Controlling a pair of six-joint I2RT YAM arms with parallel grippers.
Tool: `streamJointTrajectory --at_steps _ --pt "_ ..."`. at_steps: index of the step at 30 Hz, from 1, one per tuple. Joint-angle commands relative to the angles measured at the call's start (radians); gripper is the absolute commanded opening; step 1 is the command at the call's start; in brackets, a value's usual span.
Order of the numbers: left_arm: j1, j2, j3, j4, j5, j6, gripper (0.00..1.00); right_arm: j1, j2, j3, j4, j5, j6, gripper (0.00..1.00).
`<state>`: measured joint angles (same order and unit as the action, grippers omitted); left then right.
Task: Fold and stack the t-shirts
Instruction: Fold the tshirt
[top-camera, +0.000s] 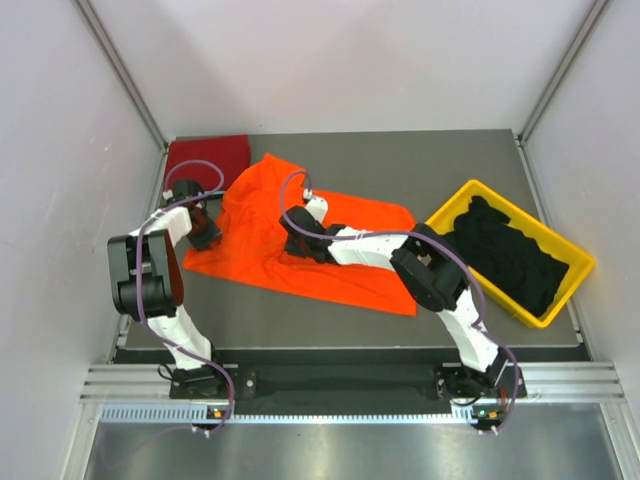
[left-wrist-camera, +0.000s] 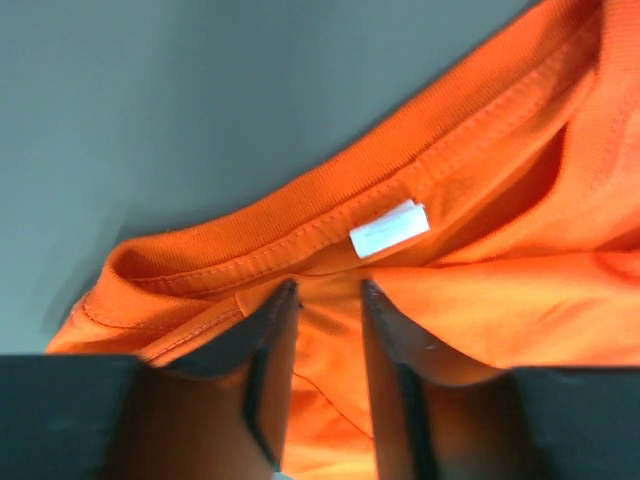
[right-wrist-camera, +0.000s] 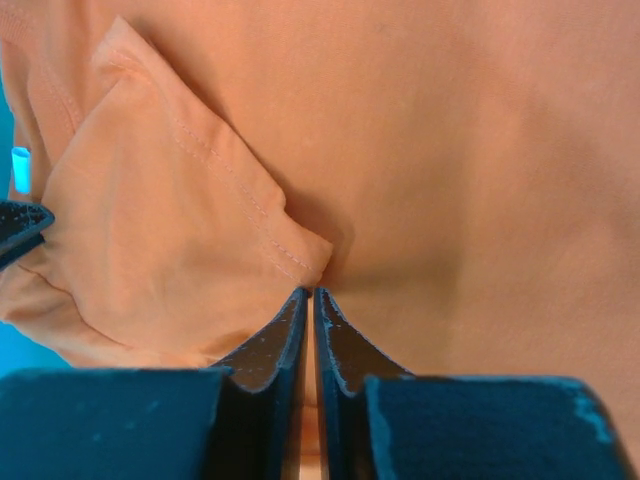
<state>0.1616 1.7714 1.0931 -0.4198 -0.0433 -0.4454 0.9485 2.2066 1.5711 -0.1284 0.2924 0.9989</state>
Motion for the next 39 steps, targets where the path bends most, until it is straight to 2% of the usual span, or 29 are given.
streamJointTrajectory --at_steps 1,4,11,13,14,17,20,27,33,39 --pt "0.001 -0.049 0.036 -0.048 0.033 0.017 0.41 0.012 -0.071 0.032 0.006 0.028 -0.049 0.15" --pt "-0.01 -0.147 0.01 -0.059 -0.036 -0.007 0.45 0.01 -0.09 0.04 -0.01 0.007 -0.104 0.3" --pt "0.019 -0.303 -0.015 -0.129 -0.182 -0.006 0.48 0.007 -0.272 -0.104 0.01 0.028 -0.175 0.42" --pt "0.082 -0.326 -0.054 -0.128 -0.097 -0.025 0.48 0.009 -0.309 -0.132 0.015 0.022 -0.183 0.46" --pt "0.164 -0.349 -0.097 -0.107 0.03 -0.033 0.47 0.007 -0.346 -0.164 0.022 0.019 -0.187 0.48" --pt "0.257 -0.382 -0.159 -0.074 0.156 -0.053 0.46 0.001 -0.398 -0.222 0.032 -0.022 -0.192 0.57" --pt "0.292 -0.4 -0.219 -0.065 0.184 -0.073 0.44 -0.008 -0.461 -0.293 0.039 -0.039 -0.192 0.61" --pt "0.299 -0.466 -0.398 0.127 0.235 -0.122 0.47 -0.037 -0.617 -0.445 0.084 -0.047 -0.217 0.66" --pt "0.299 -0.446 -0.421 0.159 0.18 -0.153 0.47 -0.076 -0.68 -0.529 0.119 -0.076 -0.209 0.66" --pt "0.296 -0.402 -0.447 0.217 0.184 -0.174 0.45 -0.109 -0.731 -0.58 0.119 -0.088 -0.212 0.66"
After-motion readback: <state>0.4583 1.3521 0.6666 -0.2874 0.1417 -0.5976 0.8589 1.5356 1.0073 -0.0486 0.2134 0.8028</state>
